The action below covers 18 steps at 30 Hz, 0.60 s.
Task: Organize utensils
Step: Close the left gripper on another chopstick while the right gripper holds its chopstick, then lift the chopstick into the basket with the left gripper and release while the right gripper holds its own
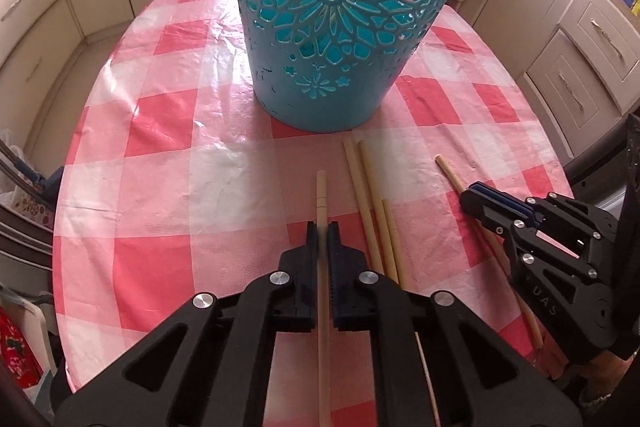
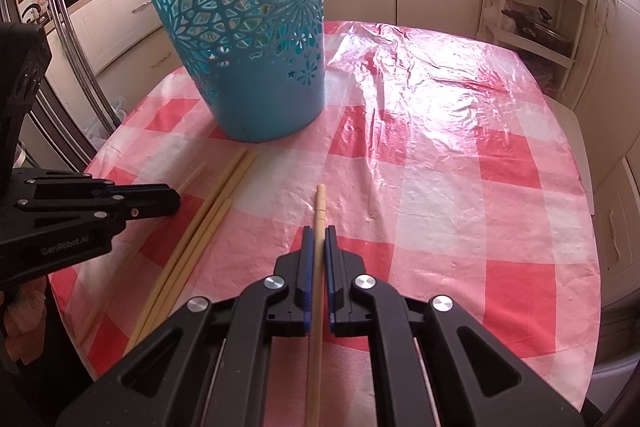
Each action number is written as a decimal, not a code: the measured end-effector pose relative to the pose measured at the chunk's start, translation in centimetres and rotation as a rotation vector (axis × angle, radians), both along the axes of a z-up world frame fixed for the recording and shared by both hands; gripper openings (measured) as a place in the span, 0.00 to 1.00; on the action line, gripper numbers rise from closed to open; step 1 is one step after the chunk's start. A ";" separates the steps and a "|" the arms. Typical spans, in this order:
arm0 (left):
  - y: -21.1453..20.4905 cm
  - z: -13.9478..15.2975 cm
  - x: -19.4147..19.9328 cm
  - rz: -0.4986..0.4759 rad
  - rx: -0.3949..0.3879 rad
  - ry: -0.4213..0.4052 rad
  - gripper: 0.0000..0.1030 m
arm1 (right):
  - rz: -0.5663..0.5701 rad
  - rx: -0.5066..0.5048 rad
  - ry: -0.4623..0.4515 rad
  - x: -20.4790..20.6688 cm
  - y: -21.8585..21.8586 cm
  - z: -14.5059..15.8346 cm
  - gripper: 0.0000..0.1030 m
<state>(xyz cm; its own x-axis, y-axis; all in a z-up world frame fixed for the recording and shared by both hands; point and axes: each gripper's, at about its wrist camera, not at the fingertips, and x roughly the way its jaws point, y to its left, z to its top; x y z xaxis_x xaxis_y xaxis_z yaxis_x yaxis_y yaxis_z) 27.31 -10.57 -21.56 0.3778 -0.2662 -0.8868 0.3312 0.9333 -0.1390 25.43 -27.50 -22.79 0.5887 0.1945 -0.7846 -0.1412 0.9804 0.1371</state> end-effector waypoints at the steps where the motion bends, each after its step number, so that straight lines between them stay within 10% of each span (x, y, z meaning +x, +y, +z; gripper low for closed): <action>1: 0.2 0.5 -0.2 -0.009 -0.003 -0.005 0.05 | 0.000 0.001 0.000 0.0 0.0 0.0 0.06; 18: 6.1 19.1 0.8 0.064 -0.273 -0.388 0.05 | 0.001 0.005 0.000 0.0 0.0 0.0 0.06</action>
<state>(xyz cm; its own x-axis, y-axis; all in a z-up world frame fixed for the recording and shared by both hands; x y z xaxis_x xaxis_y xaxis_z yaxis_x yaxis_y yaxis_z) 28.09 -4.51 -2.49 0.6900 -0.4357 -0.5780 0.3505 0.8998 -0.2598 25.43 -27.52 -22.80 0.5884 0.1990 -0.7837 -0.1420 0.9796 0.1421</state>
